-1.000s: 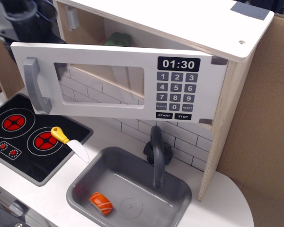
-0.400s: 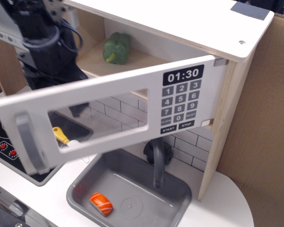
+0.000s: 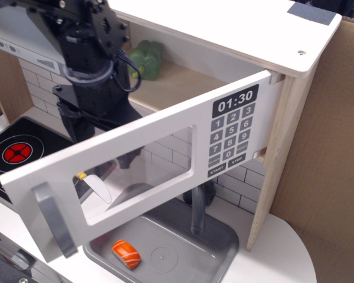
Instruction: Open microwave
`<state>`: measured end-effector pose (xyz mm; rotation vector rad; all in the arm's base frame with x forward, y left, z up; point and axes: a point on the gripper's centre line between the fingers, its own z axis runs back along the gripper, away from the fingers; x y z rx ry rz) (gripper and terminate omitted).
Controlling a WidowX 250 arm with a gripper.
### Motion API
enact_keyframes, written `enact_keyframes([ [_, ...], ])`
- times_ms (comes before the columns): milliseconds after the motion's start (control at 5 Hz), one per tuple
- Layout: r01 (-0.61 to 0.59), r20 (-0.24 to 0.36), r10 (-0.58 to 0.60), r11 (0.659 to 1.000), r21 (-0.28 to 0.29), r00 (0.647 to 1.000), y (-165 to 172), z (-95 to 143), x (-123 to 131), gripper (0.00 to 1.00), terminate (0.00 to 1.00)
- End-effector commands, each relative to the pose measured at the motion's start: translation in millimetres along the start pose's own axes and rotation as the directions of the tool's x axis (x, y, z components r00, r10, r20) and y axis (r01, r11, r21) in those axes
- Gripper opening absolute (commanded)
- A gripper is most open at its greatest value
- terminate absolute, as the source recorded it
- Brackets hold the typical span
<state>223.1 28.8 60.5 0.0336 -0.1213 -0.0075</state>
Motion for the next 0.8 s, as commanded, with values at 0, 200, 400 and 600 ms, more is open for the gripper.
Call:
enact_keyframes([
  [0, -0.169, 0.120, 0.164, 0.985, 0.028, 0.979, 35.0, 20.8, 47.9, 1.00, 0.00],
  [200, -0.164, 0.113, 0.160, 0.986, 0.034, 0.981, 28.9, 21.9, 57.8, 1.00, 0.00],
  [400, -0.164, 0.113, 0.160, 0.986, 0.034, 0.981, 28.9, 21.9, 57.8, 1.00, 0.00],
  [600, -0.164, 0.113, 0.160, 0.986, 0.034, 0.981, 28.9, 21.9, 57.8, 1.00, 1.00],
])
